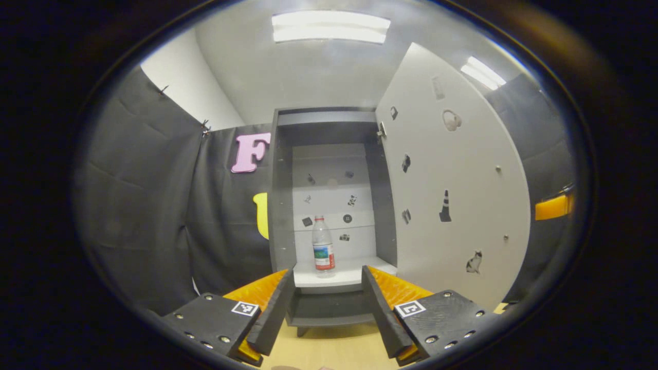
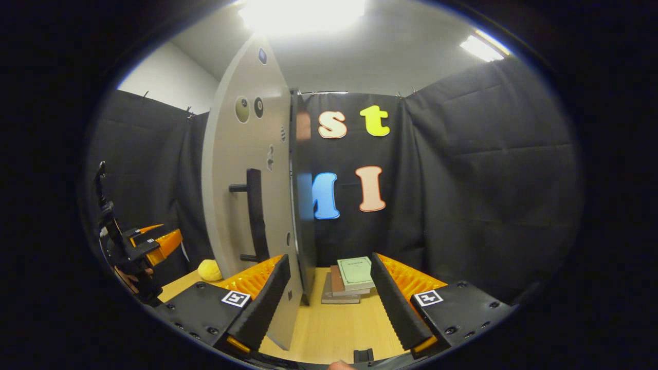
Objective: Open the cabinet door with the right hand, grasp the bottle in the cabinet with the left hand and place it on the coaster, then close the cabinet door with the right hand.
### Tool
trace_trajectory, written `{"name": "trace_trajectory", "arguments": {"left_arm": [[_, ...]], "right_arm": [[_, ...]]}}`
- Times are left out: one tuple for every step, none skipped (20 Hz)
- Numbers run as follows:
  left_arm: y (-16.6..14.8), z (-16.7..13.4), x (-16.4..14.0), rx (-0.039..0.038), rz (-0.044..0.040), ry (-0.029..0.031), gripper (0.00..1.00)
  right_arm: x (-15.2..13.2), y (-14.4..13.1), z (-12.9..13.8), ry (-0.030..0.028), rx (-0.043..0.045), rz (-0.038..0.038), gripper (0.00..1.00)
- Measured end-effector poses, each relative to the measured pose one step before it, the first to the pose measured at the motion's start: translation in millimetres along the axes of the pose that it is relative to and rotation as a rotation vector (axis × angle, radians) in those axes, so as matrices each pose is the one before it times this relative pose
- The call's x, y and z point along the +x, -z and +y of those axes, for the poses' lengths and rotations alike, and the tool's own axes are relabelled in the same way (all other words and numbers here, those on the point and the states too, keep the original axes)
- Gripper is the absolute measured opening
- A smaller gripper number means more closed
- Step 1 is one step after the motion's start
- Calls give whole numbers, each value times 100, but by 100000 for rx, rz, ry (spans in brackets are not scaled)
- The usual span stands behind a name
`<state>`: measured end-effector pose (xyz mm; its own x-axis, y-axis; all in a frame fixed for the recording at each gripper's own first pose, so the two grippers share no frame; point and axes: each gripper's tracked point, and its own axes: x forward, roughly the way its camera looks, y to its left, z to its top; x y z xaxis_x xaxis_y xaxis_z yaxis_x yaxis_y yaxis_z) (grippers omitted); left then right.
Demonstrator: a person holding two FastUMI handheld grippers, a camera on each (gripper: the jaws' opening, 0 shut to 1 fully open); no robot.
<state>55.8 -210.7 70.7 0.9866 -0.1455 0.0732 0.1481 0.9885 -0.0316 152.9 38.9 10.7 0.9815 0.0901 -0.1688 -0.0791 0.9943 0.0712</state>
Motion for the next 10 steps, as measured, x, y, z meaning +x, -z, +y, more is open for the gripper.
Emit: {"name": "trace_trajectory", "arguments": {"left_arm": [[-65,250,1330,1314,782,124,81],[85,171,1311,957,466,594,78],[-57,84,1339,442,142,483,78],[118,-11,1600,-2,444,1023,78],[78,19,1448,-424,770,840,78],[245,79,1571,-776,621,876,78],[29,168,1291,-920,592,492,78],[87,191,1237,-1014,321,580,78],[104,45,1319,-994,540,613,78],[239,141,1388,-1128,717,433,80]], "right_arm": [[-103,161,-630,2277,759,380,99],[121,269,-511,1878,910,268,99],[101,96,-511,2075,912,127,94],[196,146,-554,2051,624,151,94],[163,66,-506,2116,332,261,94],[341,89,-315,1445,-11,510,99],[222,119,-277,1520,-271,505,99],[378,235,-342,1902,-301,441,99],[322,57,-202,1868,-222,149,99],[398,81,-48,1383,-120,186,99]]}}
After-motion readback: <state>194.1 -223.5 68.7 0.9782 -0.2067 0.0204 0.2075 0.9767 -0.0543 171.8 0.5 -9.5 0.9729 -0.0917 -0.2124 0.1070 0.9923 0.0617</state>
